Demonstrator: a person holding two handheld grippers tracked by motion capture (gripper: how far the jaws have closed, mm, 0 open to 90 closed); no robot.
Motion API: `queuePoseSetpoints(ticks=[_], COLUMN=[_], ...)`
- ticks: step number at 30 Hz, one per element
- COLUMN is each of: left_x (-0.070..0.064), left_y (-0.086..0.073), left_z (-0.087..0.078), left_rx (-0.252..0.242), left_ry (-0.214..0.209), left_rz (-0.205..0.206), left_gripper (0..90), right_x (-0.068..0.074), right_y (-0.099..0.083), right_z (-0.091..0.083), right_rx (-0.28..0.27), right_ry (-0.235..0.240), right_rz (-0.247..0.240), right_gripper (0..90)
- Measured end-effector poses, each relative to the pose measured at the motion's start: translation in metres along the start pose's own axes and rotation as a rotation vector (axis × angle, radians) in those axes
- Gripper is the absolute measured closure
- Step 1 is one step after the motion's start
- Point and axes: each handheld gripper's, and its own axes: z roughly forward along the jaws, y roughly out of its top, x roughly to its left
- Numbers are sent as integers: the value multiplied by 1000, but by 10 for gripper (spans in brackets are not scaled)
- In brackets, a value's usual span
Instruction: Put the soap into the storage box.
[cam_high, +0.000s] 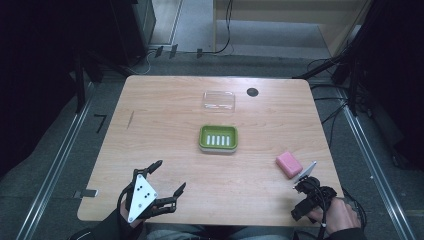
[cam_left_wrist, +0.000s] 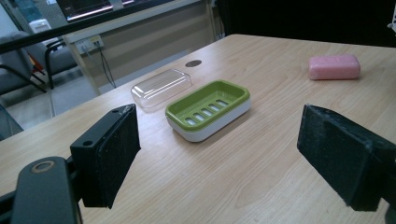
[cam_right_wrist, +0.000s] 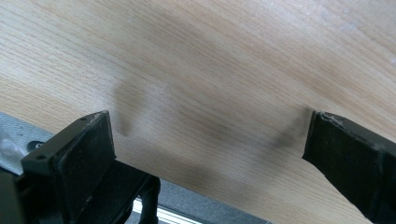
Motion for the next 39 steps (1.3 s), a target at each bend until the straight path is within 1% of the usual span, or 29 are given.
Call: queuePoseSetpoints(ticks=[3,6,8,11,12,16,17,18,20,21,22,28,32,37,38,39], left_x=[0,0,-1,-1,-1,-2,-2,-2,-2,-2,-2,-3,-3,-3,-3,-3], left_y=[0,0,0,0,0,1,1,1,2,2,2,3,4,4,4,5], left_z=[0,0,0,0,0,2,3,3,5,5,6,10,12,13,13,13], left_rx=[2,1,4,3,3,5,5,6,4,4,5,1,0,-1,1,1], left_ry=[-6,0,-4,-4,-2,-12,-13,-13,-16,-18,-21,-34,-42,-46,-46,-48], left_rz=[5,2,6,5,4,11,12,12,8,11,14,18,21,21,22,25], left_gripper=[137,137,136,136,136,136,136,136,136,136,136,136,137,136,137,136], right_x=[0,1,1,2,1,-1,-2,-2,-4,-5,-4,-7,-8,-6,-6,-6], right_y=[0,0,1,3,3,5,5,6,7,8,9,14,16,22,23,24], right_z=[0,-1,-1,-3,-3,-6,-7,-8,-9,-10,-11,-15,-16,-17,-17,-17], right_rx=[-3,-8,-12,-14,-20,-30,-33,-32,-37,-46,-42,-64,-60,-55,-61,-60], right_ry=[-4,-9,-20,-32,-36,-43,-48,-45,-51,-55,-54,-73,-72,-74,-78,-75], right_rz=[-2,-9,-24,-25,-32,-27,-33,-22,-21,-30,-18,-41,-33,-45,-60,-54], right_gripper=[18,18,18,18,18,18,18,18,18,18,18,18,18,18,18,18])
